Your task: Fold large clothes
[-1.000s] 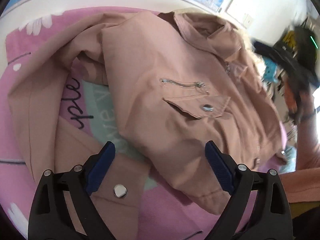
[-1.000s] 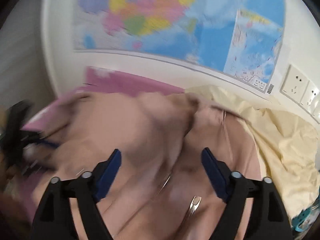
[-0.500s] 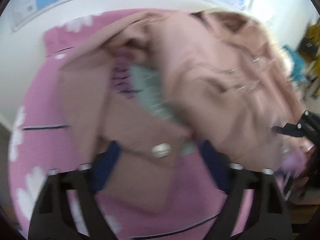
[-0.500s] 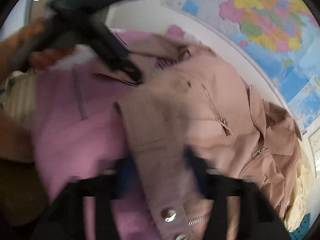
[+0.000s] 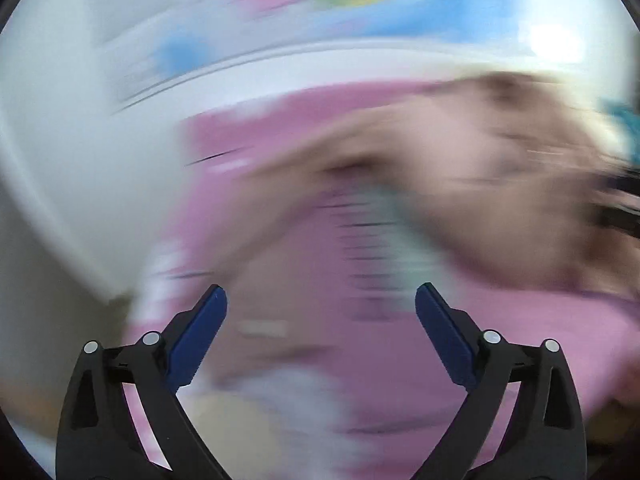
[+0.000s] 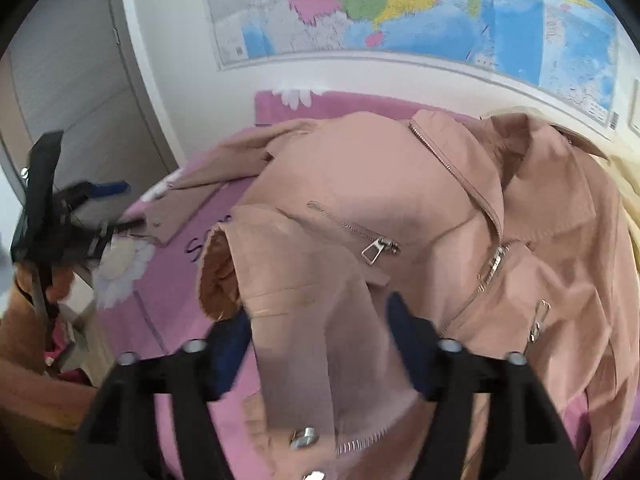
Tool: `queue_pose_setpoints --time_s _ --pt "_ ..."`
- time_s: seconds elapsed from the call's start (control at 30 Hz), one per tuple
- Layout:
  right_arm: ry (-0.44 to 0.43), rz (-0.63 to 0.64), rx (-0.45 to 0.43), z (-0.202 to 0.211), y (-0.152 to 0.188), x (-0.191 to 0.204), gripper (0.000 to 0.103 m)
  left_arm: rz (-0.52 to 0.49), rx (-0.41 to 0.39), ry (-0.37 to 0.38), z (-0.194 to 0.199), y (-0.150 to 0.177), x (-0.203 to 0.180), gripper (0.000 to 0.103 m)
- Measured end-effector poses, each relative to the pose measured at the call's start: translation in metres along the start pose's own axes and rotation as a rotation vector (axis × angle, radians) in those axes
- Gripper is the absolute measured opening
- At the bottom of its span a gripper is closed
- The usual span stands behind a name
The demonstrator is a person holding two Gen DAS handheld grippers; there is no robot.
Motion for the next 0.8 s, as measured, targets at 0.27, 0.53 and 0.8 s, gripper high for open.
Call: queue_pose_setpoints --time_s 0.27,0.53,0.8 --pt "0.217 -0.060 -0.043 0.081 0.091 -0.053 0.085 -0.177 0.072 0.087 -0.044 0.013 -0.098 0.090" --pt "0.419 -0.072 0.083 0.082 0.176 -0.070 0.083 -0.005 0.112 0.050 -0.068 0.011 -0.067 0.076" --pt "0.481 -0.112 -0.036 0.056 0.157 -0.102 0.038 0.032 0.096 0.023 -0.066 0.001 -0.055 0.050"
Point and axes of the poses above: each gripper's, at about its wrist camera, not at the fingertips, and z roughly against the way its jaws point, x to its left, y to its underside, the point moved 3 cm from there along -z, roughly the way its jaws point, and after that the axes turned 3 degrees about y, right-handed, at the moved point
